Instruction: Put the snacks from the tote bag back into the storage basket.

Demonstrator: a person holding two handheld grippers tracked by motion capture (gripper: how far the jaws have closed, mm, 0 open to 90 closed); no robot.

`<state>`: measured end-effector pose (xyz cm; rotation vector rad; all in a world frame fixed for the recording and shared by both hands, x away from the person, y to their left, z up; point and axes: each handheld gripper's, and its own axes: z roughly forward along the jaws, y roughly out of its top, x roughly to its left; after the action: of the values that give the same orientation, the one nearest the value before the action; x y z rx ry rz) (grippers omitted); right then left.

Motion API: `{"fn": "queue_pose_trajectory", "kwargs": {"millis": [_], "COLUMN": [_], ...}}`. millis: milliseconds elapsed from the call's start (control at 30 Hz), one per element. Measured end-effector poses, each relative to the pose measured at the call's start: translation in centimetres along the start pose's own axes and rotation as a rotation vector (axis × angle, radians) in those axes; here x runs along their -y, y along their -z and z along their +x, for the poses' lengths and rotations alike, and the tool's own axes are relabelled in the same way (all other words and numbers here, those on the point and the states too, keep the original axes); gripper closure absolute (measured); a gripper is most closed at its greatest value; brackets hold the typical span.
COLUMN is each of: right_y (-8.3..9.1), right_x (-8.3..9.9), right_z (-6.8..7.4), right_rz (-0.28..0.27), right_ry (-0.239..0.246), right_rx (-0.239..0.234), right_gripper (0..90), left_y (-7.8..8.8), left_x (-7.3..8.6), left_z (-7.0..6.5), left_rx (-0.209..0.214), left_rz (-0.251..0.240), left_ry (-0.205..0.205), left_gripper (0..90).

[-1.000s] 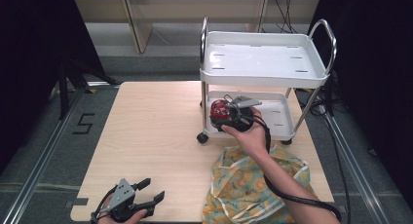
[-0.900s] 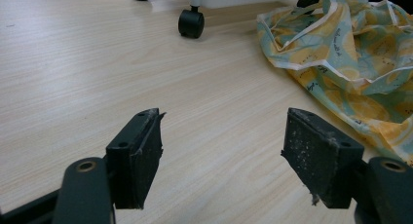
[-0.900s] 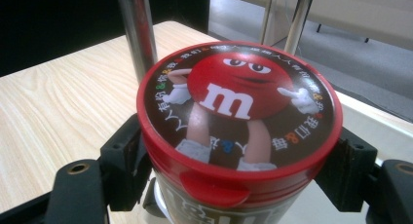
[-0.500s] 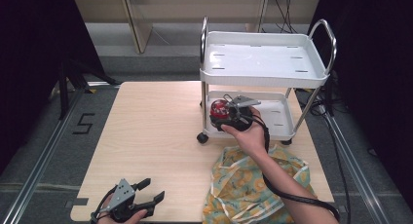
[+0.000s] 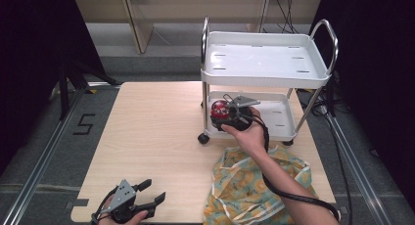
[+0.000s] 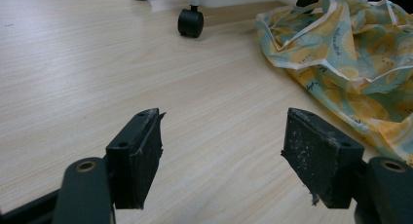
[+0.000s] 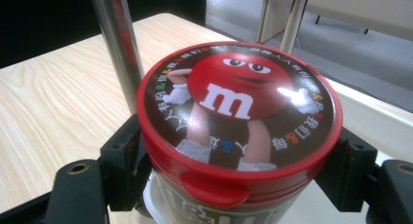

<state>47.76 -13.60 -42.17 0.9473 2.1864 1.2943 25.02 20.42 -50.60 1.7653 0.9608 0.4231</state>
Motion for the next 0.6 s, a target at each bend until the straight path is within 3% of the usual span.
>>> {"fn": "queue_pose_trajectory", "kwargs": {"millis": [467,500,600], "right_y": [-1.1,-1.0,-1.4], "right_x": [0.5,0.5,0.7], "right_z": [-0.4,-0.2,-0.4], "right_rz": [0.021,0.025,0.030], "right_ry": [-0.006,-0.031,-0.012], "right_rx": [0.004,-0.004,0.005], "right_gripper": [26.4,26.4,26.4], "left_y": [-0.1,-0.1,-0.1], "left_x": [0.0,0.0,0.0], "left_z": [0.0,0.0,0.0], "left_rx": [0.004,0.004,0.004], "left_rz": [-0.009,-0.009,-0.009], "left_ry": [0.005,0.005,0.005], "left_gripper": [29.4,29.4,29.4]}}
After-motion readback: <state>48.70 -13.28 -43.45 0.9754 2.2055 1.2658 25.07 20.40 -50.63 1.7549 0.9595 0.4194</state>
